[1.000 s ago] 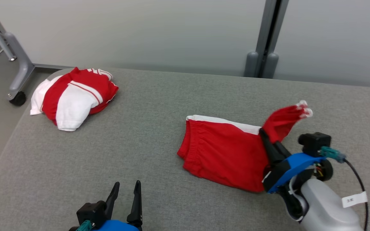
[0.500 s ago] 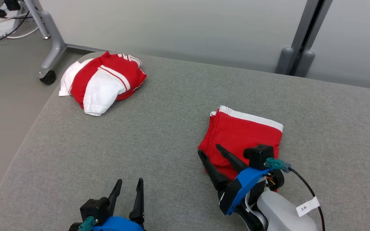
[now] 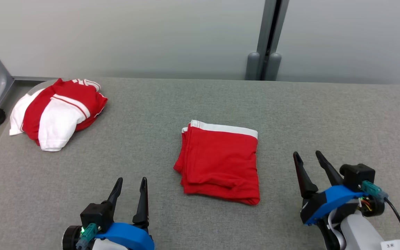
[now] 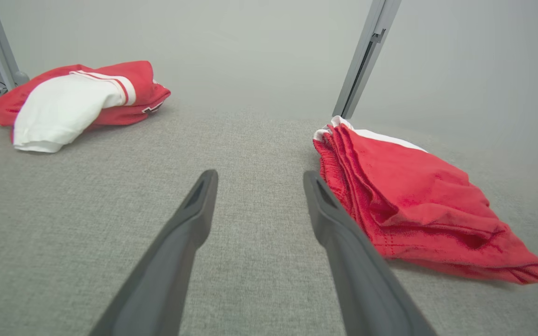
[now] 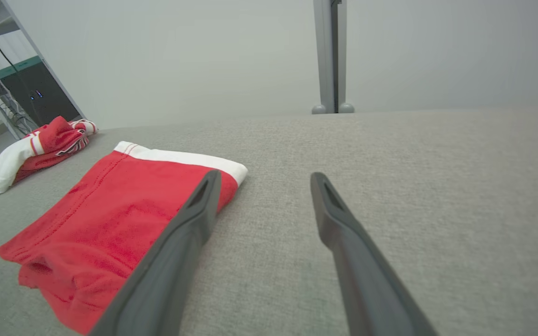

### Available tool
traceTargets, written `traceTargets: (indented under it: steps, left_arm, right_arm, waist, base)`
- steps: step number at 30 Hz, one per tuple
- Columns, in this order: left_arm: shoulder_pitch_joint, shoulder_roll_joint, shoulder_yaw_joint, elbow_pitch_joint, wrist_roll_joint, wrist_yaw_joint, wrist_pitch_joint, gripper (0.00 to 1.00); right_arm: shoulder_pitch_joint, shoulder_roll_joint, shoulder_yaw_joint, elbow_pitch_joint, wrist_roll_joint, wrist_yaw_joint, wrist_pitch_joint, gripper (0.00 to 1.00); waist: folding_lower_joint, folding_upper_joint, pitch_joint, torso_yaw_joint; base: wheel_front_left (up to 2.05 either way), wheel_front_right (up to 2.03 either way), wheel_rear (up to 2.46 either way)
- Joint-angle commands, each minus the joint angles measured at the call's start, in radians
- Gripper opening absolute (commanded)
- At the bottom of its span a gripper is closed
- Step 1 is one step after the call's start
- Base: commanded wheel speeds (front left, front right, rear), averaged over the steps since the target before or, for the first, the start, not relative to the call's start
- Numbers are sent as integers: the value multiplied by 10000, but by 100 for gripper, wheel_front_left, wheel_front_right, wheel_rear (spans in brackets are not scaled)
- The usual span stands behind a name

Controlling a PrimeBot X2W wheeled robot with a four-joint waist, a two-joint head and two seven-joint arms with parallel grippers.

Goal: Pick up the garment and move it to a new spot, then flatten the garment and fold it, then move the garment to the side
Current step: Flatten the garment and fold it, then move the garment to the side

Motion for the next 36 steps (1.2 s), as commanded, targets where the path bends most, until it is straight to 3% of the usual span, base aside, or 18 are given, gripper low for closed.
traceTargets:
  steps: [1, 5, 9, 22, 36]
  left_arm:
    - [-23, -2, 38, -68, 157, 52, -48, 100]
    - [173, 1, 142, -143, 525, 77, -48, 100]
    - [956, -2, 248, -363, 1015, 199, -48, 100]
    - [998, 1, 231, -631, 814, 224, -48, 100]
    - [427, -1, -349, -955, 240, 185, -48, 100]
  right_arm:
    - [353, 70, -369, -161, -386, 1, -49, 100]
    - [1016, 285, -1420, -462, -1272, 1, -48, 100]
    - [1881, 512, -1792, -762, -2105, 1, -49, 100]
    - [1873, 516, -964, -530, -1320, 1, -51, 100]
    - [-981, 507, 1414, 1080, 122, 1, 162, 100]
  waist:
    - [-1, 0, -169, -250]
    - [-1, 0, -254, -470]
    - [-1, 0, -515, -955]
    - [-1, 0, -549, -1008]
    - [-1, 0, 679, 235]
  base:
    - [0, 0, 0]
    - [0, 0, 0]
    - [0, 0, 0]
    - [0, 0, 0]
    - [0, 0, 0]
